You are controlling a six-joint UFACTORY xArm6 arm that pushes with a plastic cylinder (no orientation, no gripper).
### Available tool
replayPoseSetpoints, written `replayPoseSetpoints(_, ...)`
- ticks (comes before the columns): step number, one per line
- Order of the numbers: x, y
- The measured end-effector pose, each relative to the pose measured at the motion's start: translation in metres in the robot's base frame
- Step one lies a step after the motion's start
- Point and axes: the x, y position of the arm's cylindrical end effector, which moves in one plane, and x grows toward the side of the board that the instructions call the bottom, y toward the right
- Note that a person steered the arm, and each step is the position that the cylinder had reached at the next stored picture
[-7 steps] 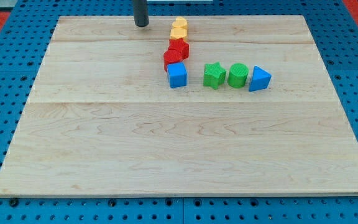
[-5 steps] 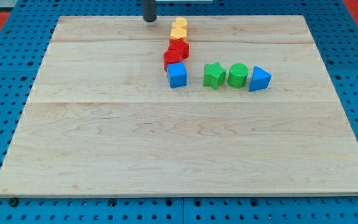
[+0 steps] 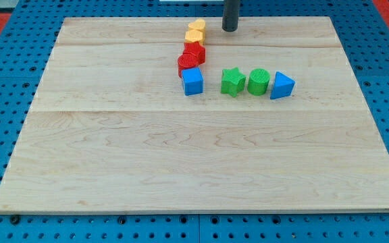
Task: Push the yellow heart towards the left
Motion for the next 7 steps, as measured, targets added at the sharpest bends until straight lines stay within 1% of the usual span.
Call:
replayPoseSetpoints(1, -0.002, 0.0)
replayPoseSetpoints(2, 0.001, -0.015)
replayPoseSetpoints(3, 0.023, -0.073)
replayPoseSetpoints(4, 0.023, -0.081)
replayPoseSetpoints(5, 0.019, 0.017)
replayPoseSetpoints(6, -0.003, -0.069)
replayPoseSetpoints(7, 0.004, -0.158)
